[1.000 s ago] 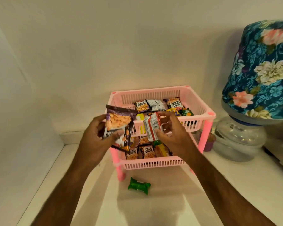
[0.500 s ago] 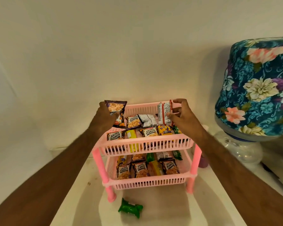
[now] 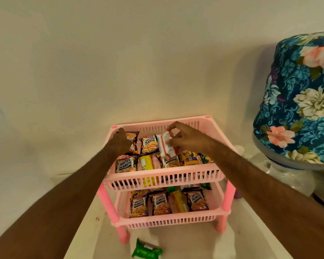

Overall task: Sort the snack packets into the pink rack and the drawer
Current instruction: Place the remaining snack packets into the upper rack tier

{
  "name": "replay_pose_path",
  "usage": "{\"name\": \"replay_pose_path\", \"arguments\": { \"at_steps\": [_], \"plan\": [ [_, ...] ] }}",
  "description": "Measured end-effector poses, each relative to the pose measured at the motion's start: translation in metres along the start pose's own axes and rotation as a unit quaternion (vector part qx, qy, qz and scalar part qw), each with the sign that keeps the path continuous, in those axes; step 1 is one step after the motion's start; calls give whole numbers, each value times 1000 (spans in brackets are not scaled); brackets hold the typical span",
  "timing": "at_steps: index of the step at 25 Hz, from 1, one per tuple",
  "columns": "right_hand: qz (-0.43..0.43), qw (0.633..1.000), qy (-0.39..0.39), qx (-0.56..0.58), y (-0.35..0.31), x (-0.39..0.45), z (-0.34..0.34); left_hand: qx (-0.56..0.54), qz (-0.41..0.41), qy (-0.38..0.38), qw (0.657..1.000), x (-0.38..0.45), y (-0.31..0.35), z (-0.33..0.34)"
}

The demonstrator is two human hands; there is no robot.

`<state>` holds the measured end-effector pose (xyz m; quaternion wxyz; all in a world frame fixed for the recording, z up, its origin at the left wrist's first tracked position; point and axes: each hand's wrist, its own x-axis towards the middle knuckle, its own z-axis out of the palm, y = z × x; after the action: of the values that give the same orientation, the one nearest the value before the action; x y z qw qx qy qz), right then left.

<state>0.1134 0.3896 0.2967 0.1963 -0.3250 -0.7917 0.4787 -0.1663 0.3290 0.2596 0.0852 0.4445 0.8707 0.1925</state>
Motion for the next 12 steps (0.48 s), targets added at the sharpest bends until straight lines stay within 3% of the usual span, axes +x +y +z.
{"name": "replay_pose_path", "arguments": {
  "at_steps": [4, 8, 12],
  "plan": [
    [-3, 988, -52, -147, -12, 14, 39, 86, 4, -46, 995, 8, -8, 7],
    [-15, 944, -41, -327, -15, 23, 58, 200, 102, -30, 974, 3, -6, 1],
    [-7, 928, -55, -369, -14, 24, 61, 205, 151, -27, 967, -1, -4, 0]
  ]
}}
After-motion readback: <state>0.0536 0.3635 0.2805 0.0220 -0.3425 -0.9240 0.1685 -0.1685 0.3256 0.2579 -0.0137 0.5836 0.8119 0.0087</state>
